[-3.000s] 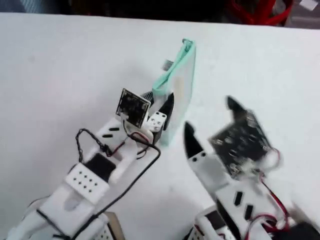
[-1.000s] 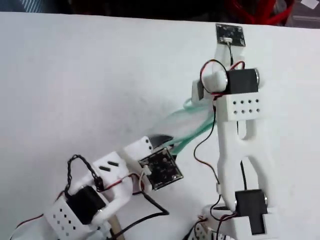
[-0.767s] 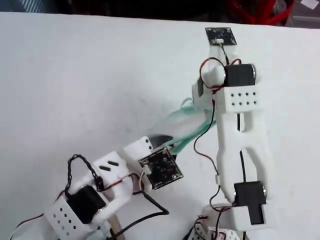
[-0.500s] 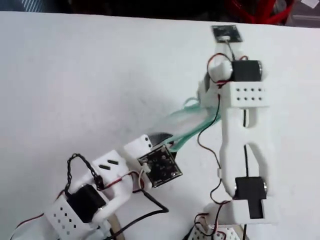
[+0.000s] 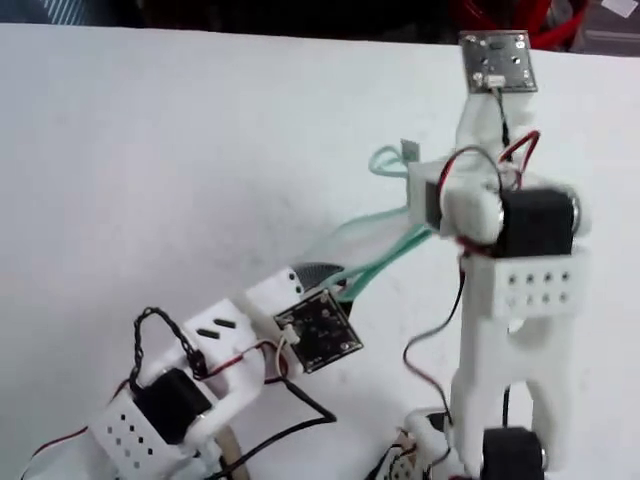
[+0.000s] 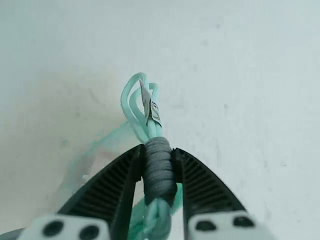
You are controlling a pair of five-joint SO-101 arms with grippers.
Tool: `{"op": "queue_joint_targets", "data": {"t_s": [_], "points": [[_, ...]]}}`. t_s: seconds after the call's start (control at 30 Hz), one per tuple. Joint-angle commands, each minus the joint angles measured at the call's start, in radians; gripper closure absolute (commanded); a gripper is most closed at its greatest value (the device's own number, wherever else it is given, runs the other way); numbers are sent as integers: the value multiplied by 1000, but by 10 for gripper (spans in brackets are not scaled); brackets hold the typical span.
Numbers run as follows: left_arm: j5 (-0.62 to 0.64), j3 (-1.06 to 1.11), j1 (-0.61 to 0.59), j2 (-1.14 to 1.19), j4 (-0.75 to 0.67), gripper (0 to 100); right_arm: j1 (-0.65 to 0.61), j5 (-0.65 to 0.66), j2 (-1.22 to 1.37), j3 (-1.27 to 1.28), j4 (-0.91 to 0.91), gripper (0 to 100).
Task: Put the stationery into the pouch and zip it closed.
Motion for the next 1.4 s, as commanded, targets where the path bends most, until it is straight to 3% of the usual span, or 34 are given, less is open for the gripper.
{"op": "queue_joint_targets", "data": {"t_s": [0.0, 0.33, 0.63, 0.9, 1.37], "points": [[3, 80, -65, 8, 0, 976, -42, -51, -99, -51, 8, 980], [75, 75, -133, 7, -38, 976, -280, -143, -217, -28, -16, 980], [77, 75, -136, 7, -40, 976, -328, -140, -216, 112, -127, 980], [77, 80, -137, 12, -75, 976, -604, -114, -216, 115, -219, 980], [72, 80, -140, 8, -75, 976, -710, -84, -217, 81, -262, 980]]}}
